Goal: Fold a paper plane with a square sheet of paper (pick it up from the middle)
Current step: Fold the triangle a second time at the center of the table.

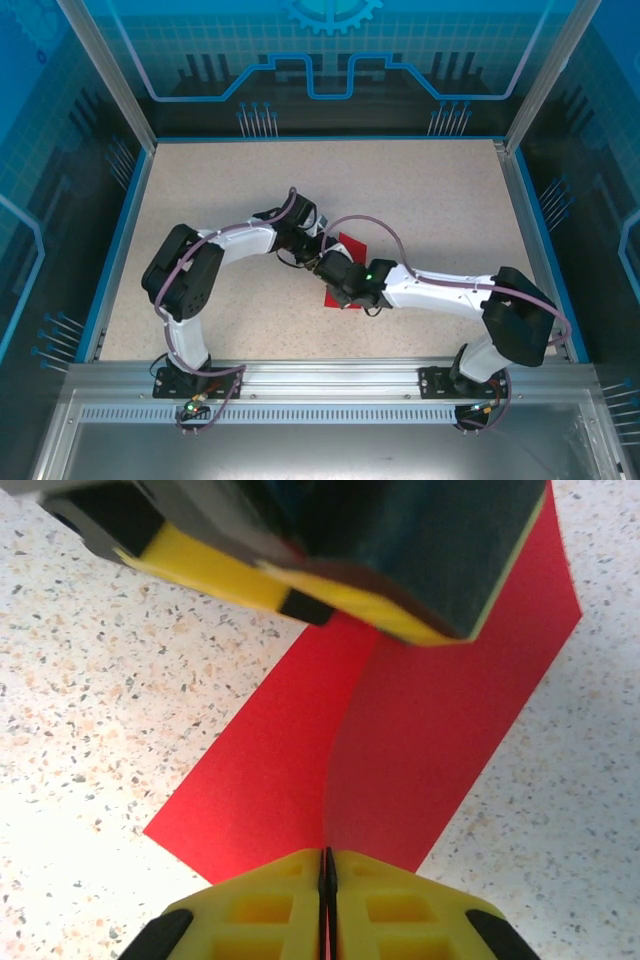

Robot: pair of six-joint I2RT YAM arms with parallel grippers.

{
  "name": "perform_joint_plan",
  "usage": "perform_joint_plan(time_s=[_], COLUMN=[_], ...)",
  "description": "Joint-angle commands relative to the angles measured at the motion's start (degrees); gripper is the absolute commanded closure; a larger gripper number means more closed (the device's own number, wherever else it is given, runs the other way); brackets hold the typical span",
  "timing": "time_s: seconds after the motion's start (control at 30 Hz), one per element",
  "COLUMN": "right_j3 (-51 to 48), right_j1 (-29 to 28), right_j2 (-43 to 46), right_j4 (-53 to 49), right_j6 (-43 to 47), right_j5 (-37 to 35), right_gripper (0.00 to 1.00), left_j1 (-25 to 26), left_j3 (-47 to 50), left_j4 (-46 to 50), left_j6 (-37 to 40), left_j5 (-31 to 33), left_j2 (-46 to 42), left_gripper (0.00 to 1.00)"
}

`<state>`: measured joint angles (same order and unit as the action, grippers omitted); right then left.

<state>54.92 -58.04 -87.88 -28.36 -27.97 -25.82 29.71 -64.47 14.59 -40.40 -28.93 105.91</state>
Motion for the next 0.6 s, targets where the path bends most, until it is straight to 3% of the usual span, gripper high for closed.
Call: perform_joint_plan(time_s=[0.0,0.17,0.33,0.57], right_j3=[-2.83,-8.44,-13.78,-15.8], right_j1=[3.26,10.2,19.68,26.09], right_j2=[2.82,5.87,6.54,4.15], right_j4=[4.61,11.7,20.28,24.13], right_j6=[1.05,1.8,2.74,5.16], right_j5=[7.78,21.53,39.66,51.61], right_gripper=[0.9,0.89,0.87,0.86], left_j1=[-0.42,-0.37,-0.29,-0.23], left_j3=[1.74,4.14,6.4,8.39], left_j4=[3.2,2.91,-0.62,-8.71], left_j6=[-0.44,-1.94,-3.18,-7.67], left_j5=[6.65,9.67,7.4,0.89], left_j2=[-4.14,-6.68,-7.82,-6.94], left_gripper=[0.48,0.44,0.43,0.35])
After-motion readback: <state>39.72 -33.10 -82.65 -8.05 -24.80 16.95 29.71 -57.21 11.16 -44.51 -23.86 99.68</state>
